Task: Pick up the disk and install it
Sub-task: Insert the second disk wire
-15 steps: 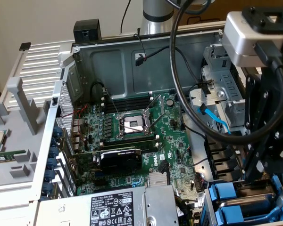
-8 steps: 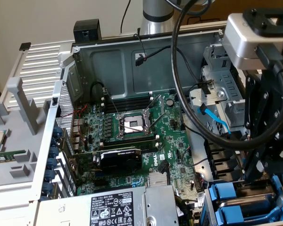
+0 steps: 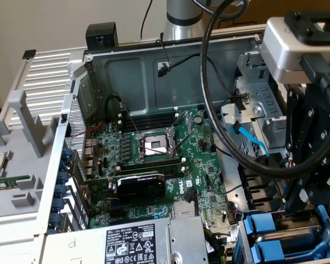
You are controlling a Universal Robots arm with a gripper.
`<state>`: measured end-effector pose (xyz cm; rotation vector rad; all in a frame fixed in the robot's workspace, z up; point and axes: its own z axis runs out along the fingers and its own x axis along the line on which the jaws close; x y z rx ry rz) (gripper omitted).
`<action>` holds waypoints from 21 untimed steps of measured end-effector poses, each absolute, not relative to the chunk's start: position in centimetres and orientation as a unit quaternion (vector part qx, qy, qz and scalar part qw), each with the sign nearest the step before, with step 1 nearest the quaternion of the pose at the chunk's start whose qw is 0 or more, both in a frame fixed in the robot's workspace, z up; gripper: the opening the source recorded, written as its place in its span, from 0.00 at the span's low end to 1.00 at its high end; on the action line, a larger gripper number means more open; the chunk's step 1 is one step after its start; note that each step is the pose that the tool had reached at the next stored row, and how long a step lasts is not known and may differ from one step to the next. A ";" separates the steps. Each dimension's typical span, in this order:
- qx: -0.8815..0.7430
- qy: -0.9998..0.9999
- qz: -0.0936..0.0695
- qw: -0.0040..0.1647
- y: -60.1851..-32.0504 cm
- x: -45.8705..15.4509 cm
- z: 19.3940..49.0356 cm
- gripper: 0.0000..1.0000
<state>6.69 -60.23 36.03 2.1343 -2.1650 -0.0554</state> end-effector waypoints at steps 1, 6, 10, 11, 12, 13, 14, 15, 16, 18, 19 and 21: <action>0.701 -0.711 -0.018 0.050 -60.2 6.7 36.0 0.16; 0.701 -0.711 -0.018 0.051 -60.2 6.8 36.0 0.16; 0.701 -0.711 -0.018 0.050 -60.2 6.8 35.9 0.16; 0.701 -0.711 -0.018 0.050 -60.2 6.8 35.8 0.16; 0.701 -0.711 -0.018 0.051 -60.2 6.8 35.8 0.16; 0.701 -0.711 -0.018 0.051 -60.3 6.8 35.8 0.16; 0.701 -0.711 -0.018 0.051 -60.2 6.8 35.7 0.16; 0.701 -0.711 -0.018 0.051 -60.2 6.8 35.7 0.16; 0.701 -0.711 -0.018 0.050 -60.2 6.8 35.7 0.16; 0.701 -0.711 -0.018 0.051 -60.3 6.8 35.7 0.16; 0.701 -0.711 -0.018 0.050 -60.2 6.8 35.6 0.16; 0.701 -0.711 -0.018 0.050 -60.3 6.8 35.6 0.16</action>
